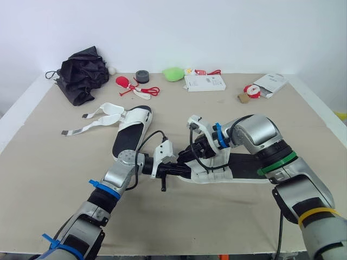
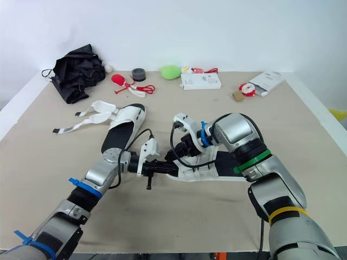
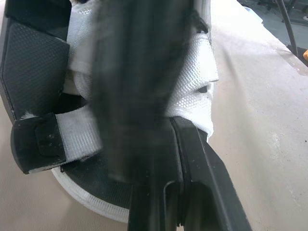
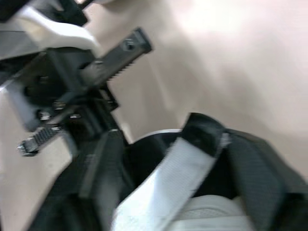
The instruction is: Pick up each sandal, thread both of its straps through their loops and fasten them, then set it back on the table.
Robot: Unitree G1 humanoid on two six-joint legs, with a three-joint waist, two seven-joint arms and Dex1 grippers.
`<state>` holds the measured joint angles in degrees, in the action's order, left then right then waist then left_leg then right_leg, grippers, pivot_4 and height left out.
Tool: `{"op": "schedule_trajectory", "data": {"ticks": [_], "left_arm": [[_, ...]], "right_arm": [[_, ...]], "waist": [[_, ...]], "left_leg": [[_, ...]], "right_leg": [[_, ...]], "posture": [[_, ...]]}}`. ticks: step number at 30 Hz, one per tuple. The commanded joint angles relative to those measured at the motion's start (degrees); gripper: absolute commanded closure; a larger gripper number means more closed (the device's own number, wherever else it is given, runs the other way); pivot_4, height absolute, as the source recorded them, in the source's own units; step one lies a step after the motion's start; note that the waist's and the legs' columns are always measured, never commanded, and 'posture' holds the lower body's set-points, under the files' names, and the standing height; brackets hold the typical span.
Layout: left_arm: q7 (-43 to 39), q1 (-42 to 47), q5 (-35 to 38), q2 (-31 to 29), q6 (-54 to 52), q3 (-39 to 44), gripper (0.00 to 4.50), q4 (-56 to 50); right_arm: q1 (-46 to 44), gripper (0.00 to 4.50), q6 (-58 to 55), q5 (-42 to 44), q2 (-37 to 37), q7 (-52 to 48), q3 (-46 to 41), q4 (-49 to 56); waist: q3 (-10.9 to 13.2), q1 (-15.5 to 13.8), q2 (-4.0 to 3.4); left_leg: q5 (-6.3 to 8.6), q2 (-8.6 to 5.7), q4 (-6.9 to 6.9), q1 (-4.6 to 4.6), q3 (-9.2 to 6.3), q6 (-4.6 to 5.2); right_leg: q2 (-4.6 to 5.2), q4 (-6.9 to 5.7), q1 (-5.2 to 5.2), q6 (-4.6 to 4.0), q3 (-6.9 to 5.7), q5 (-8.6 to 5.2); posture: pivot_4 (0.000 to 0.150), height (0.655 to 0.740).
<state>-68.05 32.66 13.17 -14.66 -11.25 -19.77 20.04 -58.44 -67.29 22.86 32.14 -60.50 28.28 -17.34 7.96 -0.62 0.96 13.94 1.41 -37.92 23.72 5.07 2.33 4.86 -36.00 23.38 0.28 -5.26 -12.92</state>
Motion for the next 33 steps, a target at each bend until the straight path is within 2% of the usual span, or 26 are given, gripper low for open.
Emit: {"op": "schedule_trajectory", "data": {"ticks": [1, 3, 4, 5, 12, 16, 20, 26, 33], "left_arm": [[0.8, -3.5, -4.1, -2.4, -3.5, -2.6, 4.5, 4.3], [0.8, -3.5, -4.2, -2.4, -3.5, -2.6, 4.5, 4.3], [0.8, -3.5, -4.2, -2.3, -3.4, -2.6, 4.5, 4.4], [0.8, -3.4, -4.2, -2.3, -3.4, -2.6, 4.5, 4.5], [0.8, -3.2, -4.3, -2.1, -3.1, -2.8, 4.5, 5.0], [0.8, -3.2, -4.3, -2.0, -3.0, -2.9, 4.5, 5.2], [0.6, -3.1, -4.4, -2.1, -2.7, -3.0, 4.5, 5.6], [0.4, -2.8, -4.5, -2.1, -2.3, -3.0, 4.5, 6.1], [0.2, -3.3, -4.6, -2.3, -2.2, -3.3, 4.5, 5.7]], "right_arm": [[0.6, 2.79, -0.2, -1.3, 0.4, 0.0, -0.6, -0.8], [0.7, 3.78, 0.0, -1.6, 0.4, -0.1, -0.9, -0.7], [0.7, 3.9, 0.1, -1.7, 0.4, -0.1, -1.1, -0.7], [0.8, 4.42, 0.1, -1.8, 0.4, -0.2, -1.1, -0.7], [0.7, 4.42, 0.0, 0.3, 1.6, -1.2, -6.4, -0.1], [0.0, 4.42, -2.1, 6.3, 3.0, -3.3, -15.5, 2.9], [2.3, 4.42, -3.5, 8.6, 5.3, -3.9, -17.6, 7.9], [4.2, 4.42, -4.3, 7.1, 6.9, 1.0, -19.3, 10.2], [2.0, 4.42, -4.6, 4.1, 7.0, 9.3, -22.5, 6.7]], "waist": [[0.0, 0.0, 0.0], [0.0, 0.0, 0.0], [0.0, 0.0, 0.0], [0.0, 0.0, 0.0], [0.0, 0.0, 0.0], [0.0, 0.0, -0.01], [0.0, 0.0, -0.03], [0.0, 0.0, -0.03], [0.0, 0.0, -0.03]], "left_leg": [[0.01, 0.0, 0.01, 0.01, 0.0, -0.02], [0.04, 0.0, 0.03, 0.01, 0.0, -0.05], [0.04, 0.0, 0.03, 0.01, 0.0, -0.05], [0.05, 0.0, 0.03, 0.01, 0.0, -0.05], [0.05, 0.0, 0.02, 0.01, 0.0, -0.05], [0.05, 0.0, 0.02, 0.02, 0.0, -0.05], [0.04, 0.0, 0.01, 0.06, -0.01, -0.05], [0.03, 0.0, 0.01, 0.03, -0.01, -0.04], [0.03, 0.0, 0.0, 0.03, 0.01, -0.04]], "right_leg": [[0.0, 0.0, 0.0, -0.06, 0.0, -0.01], [0.0, -0.01, 0.0, -0.13, -0.01, -0.03], [0.0, -0.01, 0.0, -0.13, -0.01, -0.03], [0.0, -0.02, 0.0, -0.14, -0.01, -0.03], [-0.01, -0.04, 0.0, -0.12, -0.03, -0.03], [-0.01, -0.04, 0.0, -0.12, -0.03, -0.04], [-0.01, -0.05, 0.02, -0.12, -0.04, -0.03], [-0.02, -0.06, 0.02, -0.02, -0.03, -0.07], [-0.02, -0.06, 0.03, -0.04, -0.01, -0.06]], "posture": [[0.15, 0.74], [0.15, 0.74], [0.15, 0.74], [0.15, 0.74], [0.15, 0.74], [0.15, 0.74], [0.15, 0.74], [0.15, 0.74], [0.15, 0.74]]}}
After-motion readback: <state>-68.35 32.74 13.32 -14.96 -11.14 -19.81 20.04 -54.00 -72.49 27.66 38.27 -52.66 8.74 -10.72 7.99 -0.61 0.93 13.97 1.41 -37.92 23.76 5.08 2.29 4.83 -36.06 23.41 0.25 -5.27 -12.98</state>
